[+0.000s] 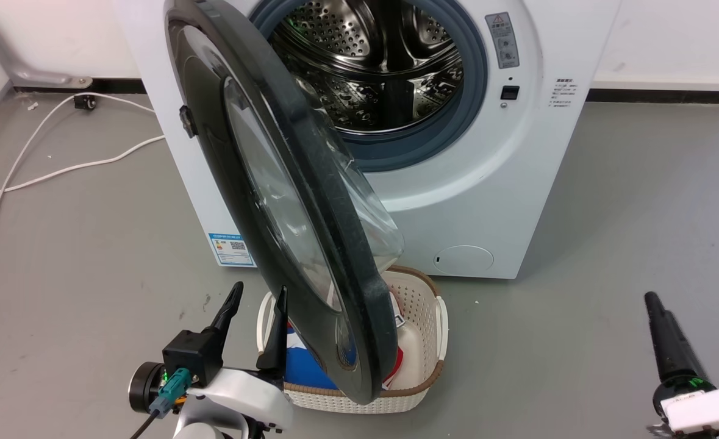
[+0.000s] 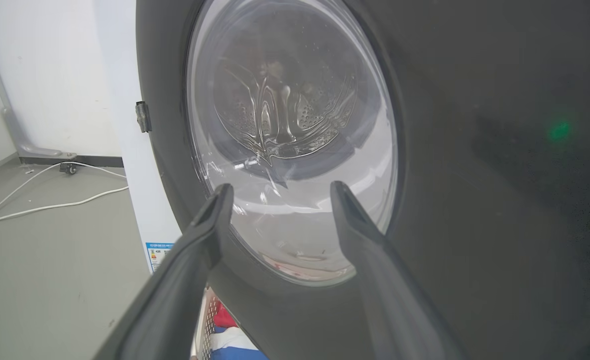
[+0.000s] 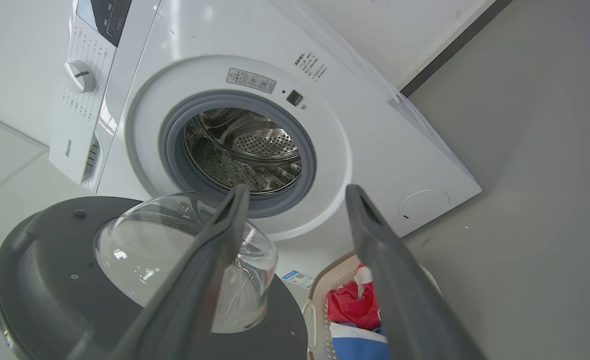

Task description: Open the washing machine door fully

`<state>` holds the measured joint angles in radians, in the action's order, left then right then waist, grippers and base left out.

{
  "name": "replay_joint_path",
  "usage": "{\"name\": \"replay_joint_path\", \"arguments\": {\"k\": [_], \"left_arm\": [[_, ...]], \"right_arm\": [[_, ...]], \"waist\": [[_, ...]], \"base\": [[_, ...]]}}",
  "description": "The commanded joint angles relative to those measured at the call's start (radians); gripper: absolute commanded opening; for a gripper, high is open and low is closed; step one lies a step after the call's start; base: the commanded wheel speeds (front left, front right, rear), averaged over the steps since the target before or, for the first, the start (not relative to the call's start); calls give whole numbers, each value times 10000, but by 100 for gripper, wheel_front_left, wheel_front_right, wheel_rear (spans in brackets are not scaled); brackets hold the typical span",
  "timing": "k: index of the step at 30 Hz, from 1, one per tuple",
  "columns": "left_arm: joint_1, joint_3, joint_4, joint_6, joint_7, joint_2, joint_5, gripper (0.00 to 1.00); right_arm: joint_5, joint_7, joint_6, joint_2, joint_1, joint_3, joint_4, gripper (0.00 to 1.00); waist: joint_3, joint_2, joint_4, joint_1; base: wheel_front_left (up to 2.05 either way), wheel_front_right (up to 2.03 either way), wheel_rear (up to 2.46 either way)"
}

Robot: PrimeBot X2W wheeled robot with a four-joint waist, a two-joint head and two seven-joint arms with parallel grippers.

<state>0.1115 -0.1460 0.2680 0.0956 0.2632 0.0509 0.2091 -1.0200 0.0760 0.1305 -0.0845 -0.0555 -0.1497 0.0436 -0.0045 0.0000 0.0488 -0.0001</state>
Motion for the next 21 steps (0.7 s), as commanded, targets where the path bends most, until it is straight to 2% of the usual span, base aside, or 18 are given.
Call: {"name": "replay_joint_path", "arguments": {"k": [1, 7, 10, 13, 17, 21], "left_arm": [[-32, 48, 21, 8, 24, -9, -52, 100], [-24, 173, 56, 68, 24, -7, -132, 100], [-28, 208, 59, 83, 24, -6, -146, 100], [-30, 276, 52, 68, 24, -6, -182, 100], [-37, 365, 51, 71, 24, -9, -220, 100], [-38, 423, 73, 67, 25, -7, -213, 100]], "right_arm": [[501, -260, 4, -87, -103, -17, -148, 100], [4490, -1446, 3, -306, -118, -627, -703, 100], [6565, -1777, 3, -157, -49, -890, -1232, 100], [8013, -1829, 3, 20, -134, -869, -1763, 100], [9032, -1647, 3, 208, -543, -541, -1949, 100], [9289, -1648, 1, 306, -895, -27, -1763, 100]], "waist": [[-13, 0, -31, 1], [-76, 0, -154, 1], [-74, 0, -193, 1], [-65, 0, -235, 1], [-49, 0, -283, 1], [-39, 0, -323, 1]], "base": [[0, 0, 0], [0, 0, 0], [0, 0, 0], [0, 0, 0], [0, 0, 0], [0, 0, 0]]}}
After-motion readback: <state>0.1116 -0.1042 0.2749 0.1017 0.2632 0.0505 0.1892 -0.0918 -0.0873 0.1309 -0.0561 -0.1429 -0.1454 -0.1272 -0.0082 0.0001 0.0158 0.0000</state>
